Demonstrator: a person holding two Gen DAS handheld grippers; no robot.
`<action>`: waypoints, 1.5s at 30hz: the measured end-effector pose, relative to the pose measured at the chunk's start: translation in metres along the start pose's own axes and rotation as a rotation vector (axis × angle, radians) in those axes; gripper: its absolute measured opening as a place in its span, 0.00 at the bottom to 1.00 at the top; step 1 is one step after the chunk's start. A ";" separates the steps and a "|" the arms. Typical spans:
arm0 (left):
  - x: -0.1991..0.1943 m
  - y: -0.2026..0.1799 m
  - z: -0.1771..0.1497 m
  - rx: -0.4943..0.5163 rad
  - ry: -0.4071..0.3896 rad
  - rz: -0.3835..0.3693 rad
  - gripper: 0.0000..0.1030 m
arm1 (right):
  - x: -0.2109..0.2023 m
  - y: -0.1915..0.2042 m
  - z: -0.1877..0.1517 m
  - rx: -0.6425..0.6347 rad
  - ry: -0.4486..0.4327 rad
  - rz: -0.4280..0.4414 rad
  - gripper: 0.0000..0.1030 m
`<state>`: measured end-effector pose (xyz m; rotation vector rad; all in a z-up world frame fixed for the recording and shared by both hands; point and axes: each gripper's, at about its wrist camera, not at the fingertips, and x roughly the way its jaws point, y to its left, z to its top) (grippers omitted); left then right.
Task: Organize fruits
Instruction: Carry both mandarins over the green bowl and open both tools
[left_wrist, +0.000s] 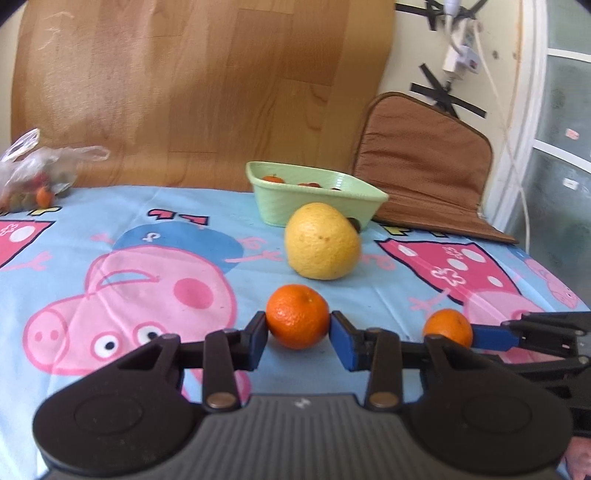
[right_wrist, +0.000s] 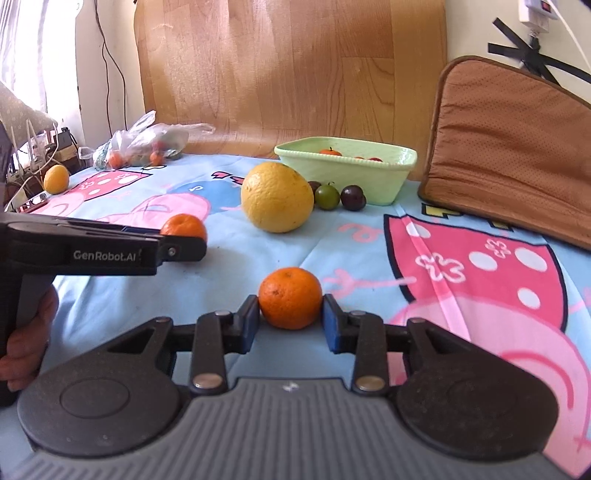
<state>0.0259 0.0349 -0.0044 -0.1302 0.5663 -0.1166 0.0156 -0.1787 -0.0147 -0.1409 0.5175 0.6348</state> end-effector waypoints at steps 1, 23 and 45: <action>0.000 -0.001 0.000 0.006 0.003 -0.011 0.35 | -0.004 0.000 -0.002 -0.001 -0.005 -0.010 0.37; 0.011 0.015 0.047 -0.135 0.022 -0.108 0.36 | -0.031 -0.060 0.027 0.206 -0.138 0.043 0.37; 0.161 0.022 0.158 -0.064 0.037 0.017 0.48 | 0.122 -0.134 0.135 0.145 -0.220 0.017 0.48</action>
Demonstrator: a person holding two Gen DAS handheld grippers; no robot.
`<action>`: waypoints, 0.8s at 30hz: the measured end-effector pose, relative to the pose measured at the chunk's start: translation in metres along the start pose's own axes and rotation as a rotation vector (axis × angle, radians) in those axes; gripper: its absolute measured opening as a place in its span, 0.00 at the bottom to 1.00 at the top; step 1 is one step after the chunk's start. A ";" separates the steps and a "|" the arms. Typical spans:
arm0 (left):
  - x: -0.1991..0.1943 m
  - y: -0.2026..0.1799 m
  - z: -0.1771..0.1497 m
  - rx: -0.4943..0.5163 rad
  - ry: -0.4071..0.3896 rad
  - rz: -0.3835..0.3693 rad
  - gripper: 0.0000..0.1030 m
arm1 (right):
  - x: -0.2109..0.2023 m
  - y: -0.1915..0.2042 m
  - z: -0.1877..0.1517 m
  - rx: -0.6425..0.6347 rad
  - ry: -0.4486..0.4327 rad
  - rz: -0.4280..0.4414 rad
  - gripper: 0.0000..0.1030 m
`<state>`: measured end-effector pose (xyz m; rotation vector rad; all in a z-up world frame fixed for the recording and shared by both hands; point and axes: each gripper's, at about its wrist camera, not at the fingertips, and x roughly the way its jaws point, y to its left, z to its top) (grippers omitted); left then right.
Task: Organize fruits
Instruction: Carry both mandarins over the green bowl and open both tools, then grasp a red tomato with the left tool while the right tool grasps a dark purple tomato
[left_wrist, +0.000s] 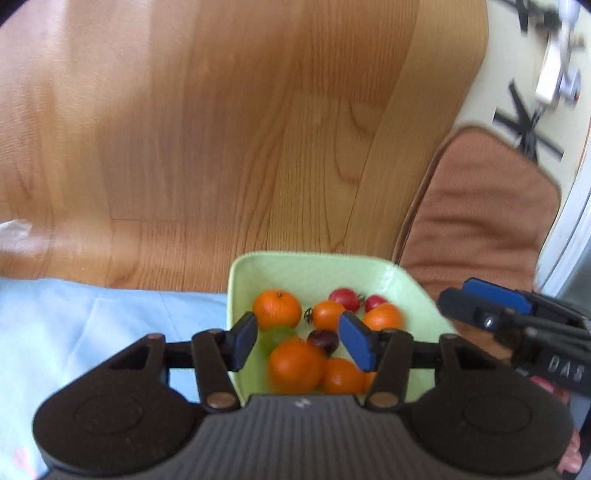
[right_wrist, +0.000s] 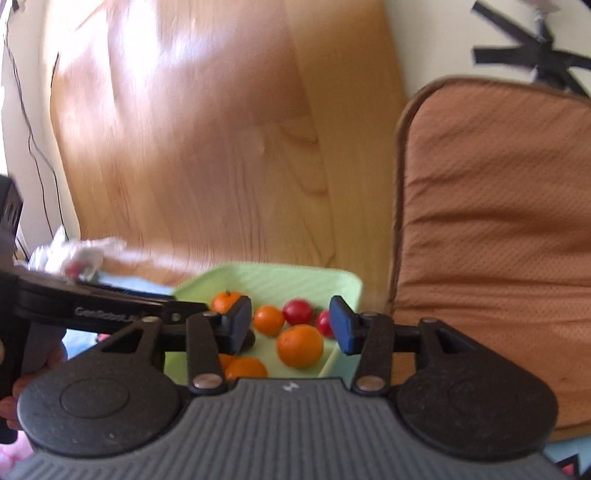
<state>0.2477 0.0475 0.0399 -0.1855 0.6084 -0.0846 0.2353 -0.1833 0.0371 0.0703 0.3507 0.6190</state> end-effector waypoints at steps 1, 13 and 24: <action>-0.009 0.002 -0.002 -0.013 -0.014 -0.010 0.48 | -0.007 -0.001 0.004 0.015 -0.014 0.005 0.48; -0.070 0.037 -0.062 -0.231 0.099 -0.185 0.56 | -0.060 0.023 -0.040 0.045 0.182 0.158 0.37; -0.006 0.051 -0.051 -0.360 0.357 -0.329 0.57 | -0.011 0.011 -0.039 0.219 0.280 0.119 0.38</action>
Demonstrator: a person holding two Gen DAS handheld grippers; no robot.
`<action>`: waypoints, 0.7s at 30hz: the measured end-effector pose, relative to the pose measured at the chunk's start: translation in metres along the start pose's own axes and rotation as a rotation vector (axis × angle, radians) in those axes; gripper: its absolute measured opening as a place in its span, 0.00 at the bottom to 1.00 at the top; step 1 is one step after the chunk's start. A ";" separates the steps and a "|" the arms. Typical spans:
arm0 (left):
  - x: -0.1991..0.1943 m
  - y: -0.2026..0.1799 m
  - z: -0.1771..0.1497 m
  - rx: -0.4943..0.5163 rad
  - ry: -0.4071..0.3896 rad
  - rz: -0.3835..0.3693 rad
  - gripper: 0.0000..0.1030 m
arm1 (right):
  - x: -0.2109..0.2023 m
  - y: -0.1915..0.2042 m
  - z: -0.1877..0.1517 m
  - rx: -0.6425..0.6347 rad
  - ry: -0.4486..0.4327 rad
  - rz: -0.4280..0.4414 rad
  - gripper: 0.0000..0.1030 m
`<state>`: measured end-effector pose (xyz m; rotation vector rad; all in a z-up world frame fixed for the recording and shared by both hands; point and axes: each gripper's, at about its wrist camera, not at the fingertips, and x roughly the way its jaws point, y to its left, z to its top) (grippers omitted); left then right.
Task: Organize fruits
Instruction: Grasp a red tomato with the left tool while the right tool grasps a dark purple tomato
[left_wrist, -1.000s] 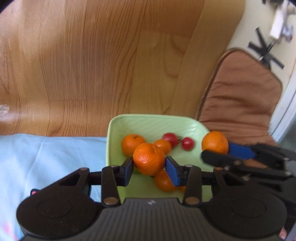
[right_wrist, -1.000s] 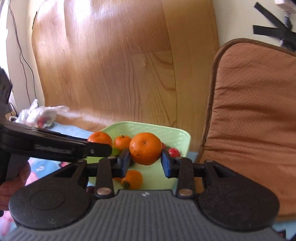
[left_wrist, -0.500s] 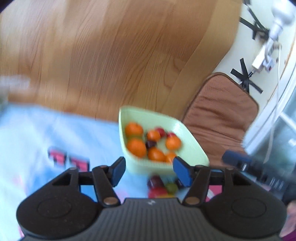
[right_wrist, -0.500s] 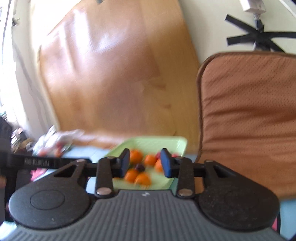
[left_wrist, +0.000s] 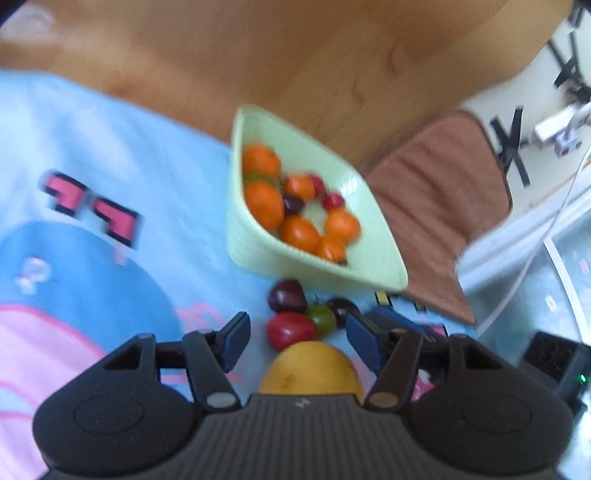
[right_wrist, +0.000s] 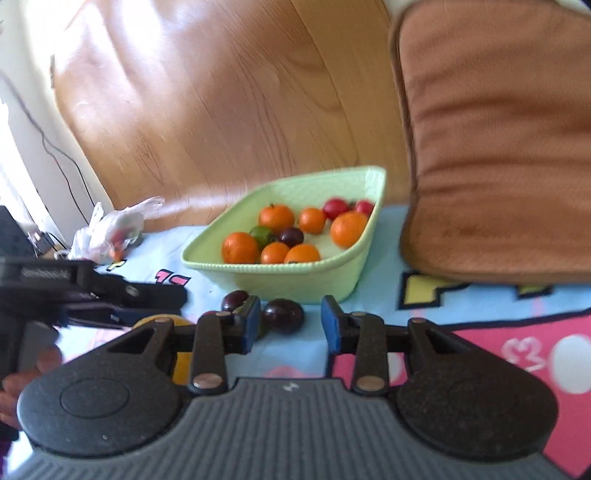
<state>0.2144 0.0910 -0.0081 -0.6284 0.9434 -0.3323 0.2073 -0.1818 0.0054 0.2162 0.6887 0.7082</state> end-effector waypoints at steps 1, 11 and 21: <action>0.004 -0.002 0.001 0.024 0.019 -0.021 0.57 | 0.005 -0.002 0.001 0.020 0.007 0.007 0.38; -0.010 -0.016 -0.027 0.139 0.001 -0.015 0.47 | -0.001 -0.007 -0.005 0.034 0.060 0.089 0.31; 0.005 -0.026 -0.008 0.202 0.049 0.086 0.52 | 0.003 0.003 -0.011 -0.121 0.069 0.031 0.32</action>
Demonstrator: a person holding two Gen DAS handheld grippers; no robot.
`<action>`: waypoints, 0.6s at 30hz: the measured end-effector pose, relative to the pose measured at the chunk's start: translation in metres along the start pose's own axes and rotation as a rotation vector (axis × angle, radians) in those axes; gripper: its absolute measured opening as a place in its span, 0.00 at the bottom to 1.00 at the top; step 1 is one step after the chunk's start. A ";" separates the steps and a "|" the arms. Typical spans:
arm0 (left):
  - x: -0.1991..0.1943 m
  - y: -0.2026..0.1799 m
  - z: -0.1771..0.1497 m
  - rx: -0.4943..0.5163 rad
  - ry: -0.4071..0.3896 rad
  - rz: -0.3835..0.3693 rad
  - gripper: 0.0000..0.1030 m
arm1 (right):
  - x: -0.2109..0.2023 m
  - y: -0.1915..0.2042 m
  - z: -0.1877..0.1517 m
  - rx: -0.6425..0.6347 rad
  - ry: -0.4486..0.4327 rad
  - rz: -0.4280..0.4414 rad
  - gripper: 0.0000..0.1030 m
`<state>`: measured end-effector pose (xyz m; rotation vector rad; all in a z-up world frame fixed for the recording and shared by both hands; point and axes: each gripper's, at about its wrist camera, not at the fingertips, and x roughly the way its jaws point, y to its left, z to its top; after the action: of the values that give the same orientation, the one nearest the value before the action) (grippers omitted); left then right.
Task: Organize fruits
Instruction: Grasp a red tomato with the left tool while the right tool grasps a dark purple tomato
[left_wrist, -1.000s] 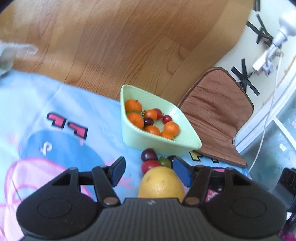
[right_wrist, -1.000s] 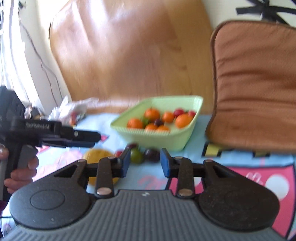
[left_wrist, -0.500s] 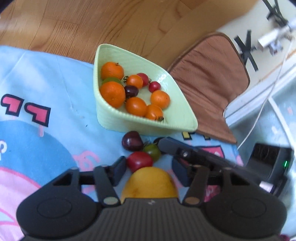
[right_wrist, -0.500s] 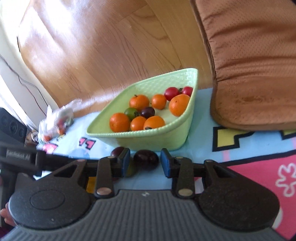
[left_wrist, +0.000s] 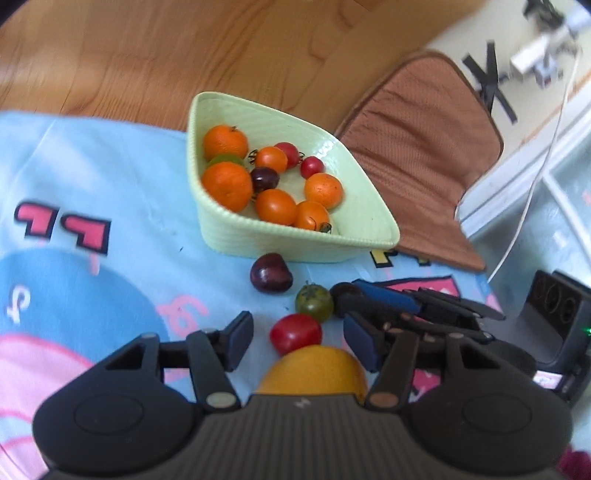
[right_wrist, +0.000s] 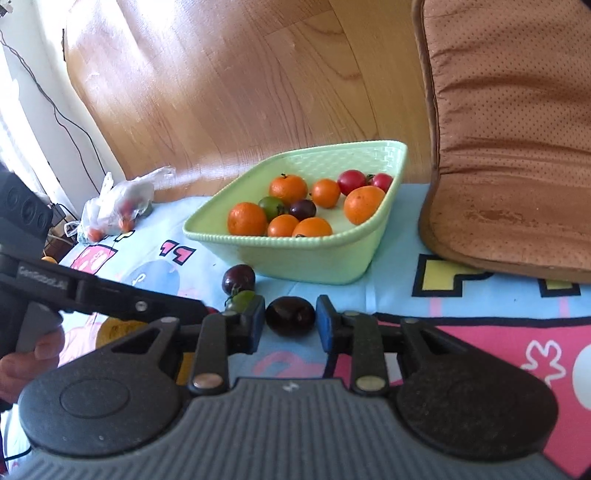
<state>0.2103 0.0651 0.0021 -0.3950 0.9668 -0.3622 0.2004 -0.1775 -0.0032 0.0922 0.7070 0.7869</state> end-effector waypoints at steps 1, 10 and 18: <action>0.001 -0.005 0.000 0.031 0.004 0.020 0.51 | 0.001 0.002 -0.001 -0.019 0.003 0.001 0.32; -0.026 -0.031 -0.023 0.133 0.014 0.041 0.44 | -0.001 0.027 -0.007 -0.190 0.029 0.010 0.31; -0.033 -0.035 -0.032 0.124 0.022 0.079 0.60 | 0.002 0.024 -0.006 -0.165 0.017 0.016 0.32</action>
<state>0.1619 0.0452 0.0258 -0.2398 0.9734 -0.3537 0.1826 -0.1603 -0.0009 -0.0583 0.6554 0.8596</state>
